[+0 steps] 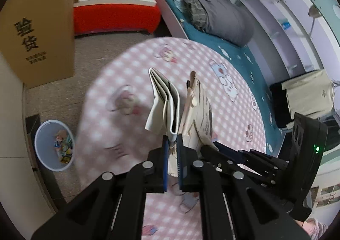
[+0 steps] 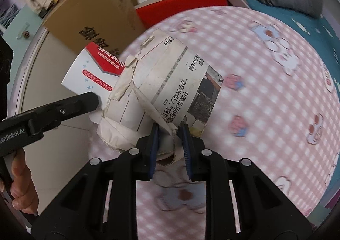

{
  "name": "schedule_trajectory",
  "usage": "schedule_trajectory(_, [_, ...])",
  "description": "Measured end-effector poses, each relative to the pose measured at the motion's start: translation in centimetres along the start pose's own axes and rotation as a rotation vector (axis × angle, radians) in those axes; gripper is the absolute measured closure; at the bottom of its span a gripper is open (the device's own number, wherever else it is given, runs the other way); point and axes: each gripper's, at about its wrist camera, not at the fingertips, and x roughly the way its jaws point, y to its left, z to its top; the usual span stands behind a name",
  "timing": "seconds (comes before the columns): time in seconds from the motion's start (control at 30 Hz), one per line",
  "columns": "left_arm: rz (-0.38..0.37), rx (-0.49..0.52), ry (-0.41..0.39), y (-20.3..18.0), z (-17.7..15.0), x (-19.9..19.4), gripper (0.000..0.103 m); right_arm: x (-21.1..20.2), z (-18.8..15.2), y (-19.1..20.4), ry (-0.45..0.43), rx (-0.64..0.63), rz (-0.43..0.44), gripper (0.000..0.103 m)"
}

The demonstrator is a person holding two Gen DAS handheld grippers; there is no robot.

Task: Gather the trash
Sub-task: 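Carry both items to the blue wastebasket and open both grippers over it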

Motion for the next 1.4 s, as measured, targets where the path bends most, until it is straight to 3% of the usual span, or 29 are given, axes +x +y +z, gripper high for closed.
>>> schedule_trajectory(0.27, [0.049, -0.063, -0.048, 6.4, -1.2, -5.0, 0.097, 1.7, 0.1, 8.7, 0.011, -0.089, 0.047, 0.082])
schedule_trajectory(0.7, [0.158, -0.192, -0.106, 20.1, -3.6, -13.6, 0.097, 7.2, 0.4, 23.4, 0.062, -0.205, 0.153, 0.082])
schedule_trajectory(0.97, [0.248, -0.217, -0.089, 25.2, -2.8, -14.3, 0.096, 9.8, 0.7, 26.7, 0.100, -0.212, 0.129, 0.082])
schedule_trajectory(1.0, [0.250, -0.233, -0.087, 25.9, -2.5, -14.3, 0.094, 9.9, 0.6, 26.9, 0.102, -0.213, 0.124, 0.082])
schedule_trajectory(1.1, [0.273, -0.250, -0.072, 27.0, -2.2, -13.8, 0.055, 10.2, 0.8, 26.9, 0.111, -0.212, 0.108, 0.082])
schedule_trajectory(1.4, [0.386, -0.319, -0.022, 29.9, -3.7, -13.8, 0.045, 10.9, 1.1, 28.4, 0.125, -0.222, 0.098, 0.082])
